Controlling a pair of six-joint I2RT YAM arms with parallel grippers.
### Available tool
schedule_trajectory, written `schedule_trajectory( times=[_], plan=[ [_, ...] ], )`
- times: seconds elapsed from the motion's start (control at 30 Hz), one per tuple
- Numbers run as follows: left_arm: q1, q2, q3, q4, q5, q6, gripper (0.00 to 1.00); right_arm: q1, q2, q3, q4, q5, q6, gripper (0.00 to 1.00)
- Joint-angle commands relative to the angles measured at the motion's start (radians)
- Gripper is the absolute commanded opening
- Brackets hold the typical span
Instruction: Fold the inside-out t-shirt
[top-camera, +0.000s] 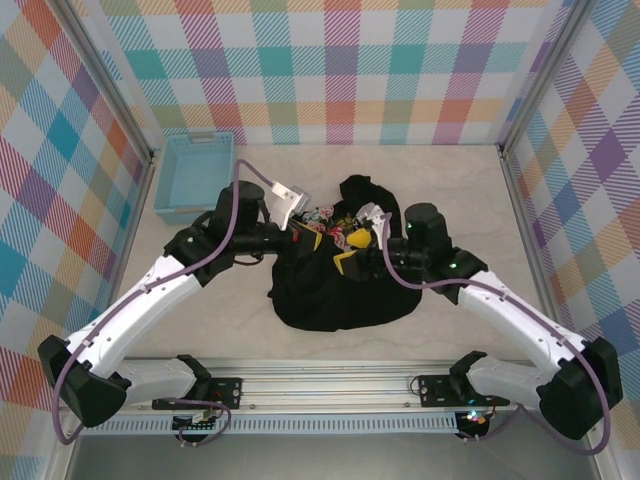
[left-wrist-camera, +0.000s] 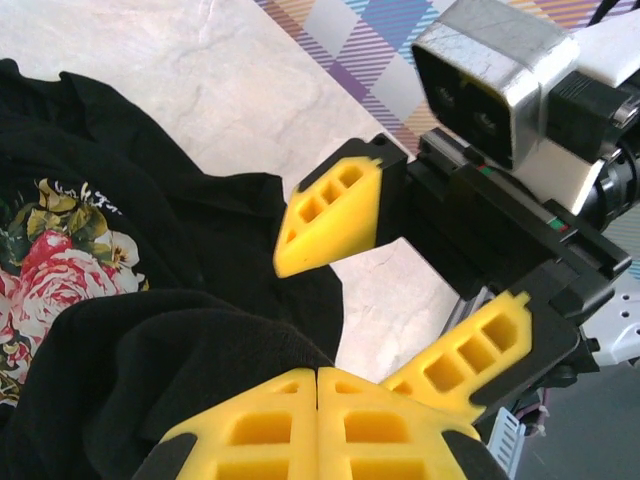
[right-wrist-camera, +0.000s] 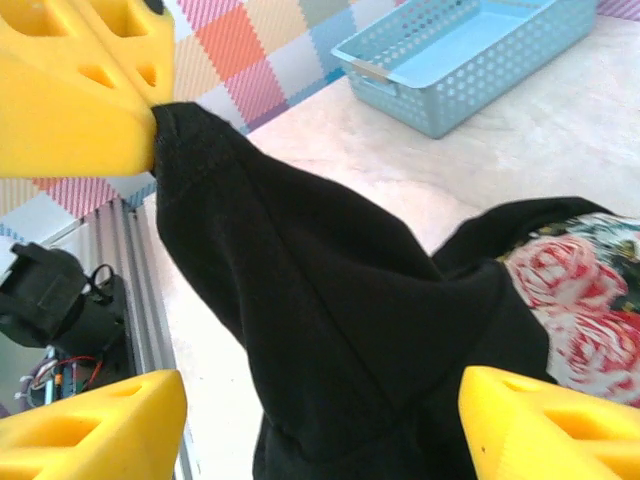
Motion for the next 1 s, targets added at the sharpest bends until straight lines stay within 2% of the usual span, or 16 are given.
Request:
schedule_trajectory(
  times=[0.0, 0.07, 0.13, 0.23, 0.3, 0.33, 0.43, 0.5, 0.53, 0.7, 0.83, 0.97],
  plan=[
    [-0.016, 0.005, 0.050, -0.071, 0.019, 0.013, 0.00, 0.022, 0.061, 0.028, 0.113, -0.071, -0.018, 0.73],
    [-0.016, 0.002, 0.050, -0.062, 0.029, 0.002, 0.00, 0.036, 0.097, 0.038, 0.156, -0.073, 0.004, 0.71],
    [-0.017, 0.000, 0.047, -0.048, 0.037, -0.004, 0.00, 0.043, 0.122, 0.046, 0.187, -0.068, 0.039, 0.58],
    [-0.017, 0.000, 0.034, -0.025, 0.037, -0.012, 0.00, 0.042, 0.120, 0.028, 0.206, -0.025, 0.080, 0.20],
    [-0.017, -0.006, 0.023, -0.004, 0.030, -0.017, 0.00, 0.037, 0.100, 0.006, 0.181, 0.006, 0.080, 0.00],
    [-0.017, -0.014, 0.007, 0.018, 0.015, -0.021, 0.04, 0.026, 0.083, -0.016, 0.167, 0.009, 0.077, 0.00],
    [-0.010, -0.065, -0.096, 0.111, -0.080, -0.033, 0.37, -0.029, 0.012, -0.107, 0.170, -0.018, 0.083, 0.00],
    [0.001, -0.084, -0.185, 0.160, -0.145, -0.047, 0.52, -0.058, -0.040, -0.171, 0.183, -0.025, 0.080, 0.00],
    [0.003, -0.082, -0.230, 0.177, -0.171, -0.047, 0.56, -0.069, -0.062, -0.200, 0.187, -0.029, 0.081, 0.00],
    [-0.006, 0.055, -0.283, 0.216, -0.147, -0.008, 0.64, -0.100, -0.103, -0.282, 0.211, -0.034, 0.099, 0.00],
    [-0.035, 0.175, -0.259, 0.277, -0.147, 0.026, 0.64, -0.107, -0.096, -0.297, 0.212, -0.033, 0.105, 0.00],
    [-0.038, 0.254, -0.222, 0.260, -0.165, 0.061, 0.63, -0.109, -0.105, -0.301, 0.213, -0.022, 0.107, 0.00]
  ],
)
